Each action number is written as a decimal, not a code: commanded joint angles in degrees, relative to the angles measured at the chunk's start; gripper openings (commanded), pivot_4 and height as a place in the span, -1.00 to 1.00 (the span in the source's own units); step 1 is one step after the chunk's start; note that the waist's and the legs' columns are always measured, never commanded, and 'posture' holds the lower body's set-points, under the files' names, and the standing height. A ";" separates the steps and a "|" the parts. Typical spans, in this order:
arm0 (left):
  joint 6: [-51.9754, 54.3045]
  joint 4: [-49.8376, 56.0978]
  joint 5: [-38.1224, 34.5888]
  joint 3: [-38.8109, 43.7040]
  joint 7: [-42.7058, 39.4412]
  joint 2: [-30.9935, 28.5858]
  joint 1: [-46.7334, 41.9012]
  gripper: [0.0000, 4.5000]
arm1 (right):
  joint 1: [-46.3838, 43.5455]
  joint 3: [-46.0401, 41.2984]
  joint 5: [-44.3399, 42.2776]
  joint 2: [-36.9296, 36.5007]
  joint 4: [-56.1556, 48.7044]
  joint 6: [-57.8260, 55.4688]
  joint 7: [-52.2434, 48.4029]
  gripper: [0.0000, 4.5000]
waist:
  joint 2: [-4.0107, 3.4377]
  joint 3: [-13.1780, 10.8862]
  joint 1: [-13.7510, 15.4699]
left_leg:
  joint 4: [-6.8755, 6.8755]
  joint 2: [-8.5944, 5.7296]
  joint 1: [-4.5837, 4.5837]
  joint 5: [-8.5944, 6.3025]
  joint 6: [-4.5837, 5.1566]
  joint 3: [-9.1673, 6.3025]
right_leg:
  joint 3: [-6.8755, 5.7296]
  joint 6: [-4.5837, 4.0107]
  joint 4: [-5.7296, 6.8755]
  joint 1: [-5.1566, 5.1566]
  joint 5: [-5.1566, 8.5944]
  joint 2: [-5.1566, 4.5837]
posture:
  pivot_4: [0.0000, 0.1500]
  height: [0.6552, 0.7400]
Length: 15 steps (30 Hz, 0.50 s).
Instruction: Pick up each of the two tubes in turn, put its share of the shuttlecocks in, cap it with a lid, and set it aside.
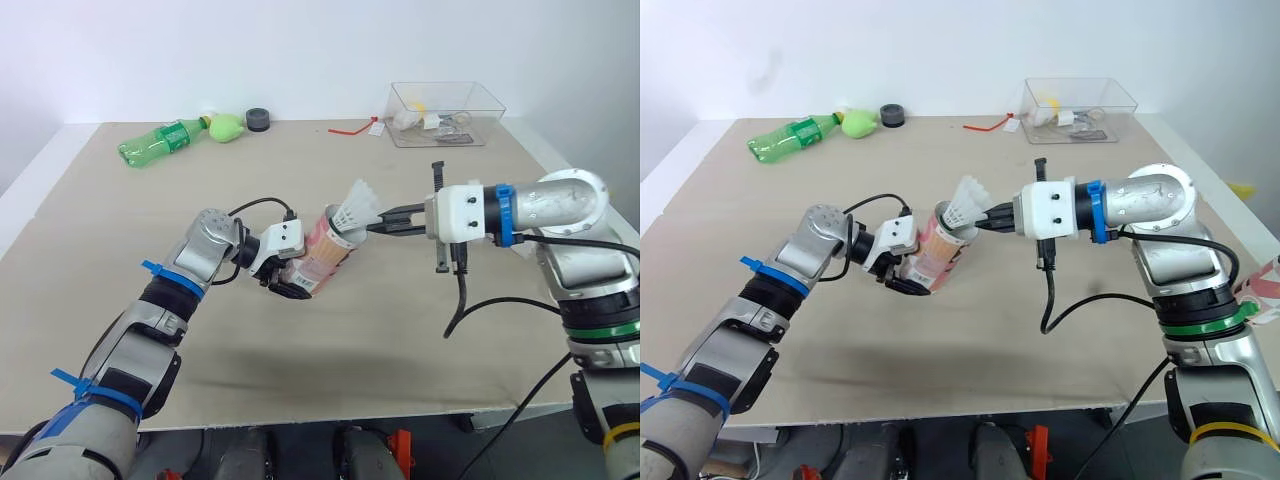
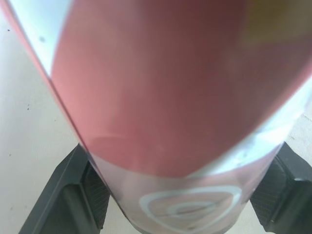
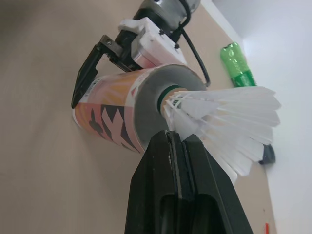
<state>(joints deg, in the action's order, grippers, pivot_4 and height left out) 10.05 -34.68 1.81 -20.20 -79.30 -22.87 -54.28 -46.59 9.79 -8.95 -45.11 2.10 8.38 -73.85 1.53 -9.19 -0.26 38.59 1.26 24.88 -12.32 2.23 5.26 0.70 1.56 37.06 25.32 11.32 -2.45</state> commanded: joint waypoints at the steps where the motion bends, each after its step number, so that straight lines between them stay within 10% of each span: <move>1: 0.15 1.18 -0.46 0.31 -0.12 0.60 -1.43 0.40 | -2.24 -0.23 -0.30 0.50 0.31 0.55 -0.85 -0.97 | 0.00 0.00 0.04 | 0.00 0.00 0.00 0.00 0.00 -0.01 | -0.01 0.00 0.00 0.00 0.00 0.00 | 1.00 1.00; 5: 0.22 1.34 -0.39 0.33 0.04 0.50 -1.19 0.40 | -2.59 -0.47 -1.24 0.93 1.00 -2.60 -0.99 -0.59 | 0.00 0.00 0.15 | 0.00 0.00 0.01 0.00 0.00 -0.02 | -0.02 -0.02 0.00 0.00 0.00 0.00 | 1.00 1.00; 13: 0.21 1.52 -0.15 0.14 -0.32 0.00 -0.65 0.40 | -1.23 -5.14 -6.70 0.79 -2.14 -11.54 1.34 0.99 | 0.00 0.00 0.17 | 0.00 0.02 0.00 0.00 0.00 -0.02 | -0.03 -0.05 0.00 0.00 0.00 0.00 | 1.00 1.00; 15: 0.26 1.56 -0.16 0.12 -0.37 -0.03 -0.67 0.40 | -1.02 -7.05 -8.62 0.62 -2.82 -15.48 3.08 0.99 | 0.00 0.00 0.19 | -0.01 0.03 0.02 0.00 0.00 -0.04 | -0.05 -0.07 0.01 0.00 -0.01 0.00 | 1.00 1.00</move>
<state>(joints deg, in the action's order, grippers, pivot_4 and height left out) 10.13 -34.29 2.03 -20.38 -79.32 -22.87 -54.29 -46.96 6.53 -14.99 -43.84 1.47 -3.98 -72.50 1.53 -9.19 -0.07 38.59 1.29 24.91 -12.32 2.23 5.22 0.66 1.48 37.06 25.33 11.31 -2.45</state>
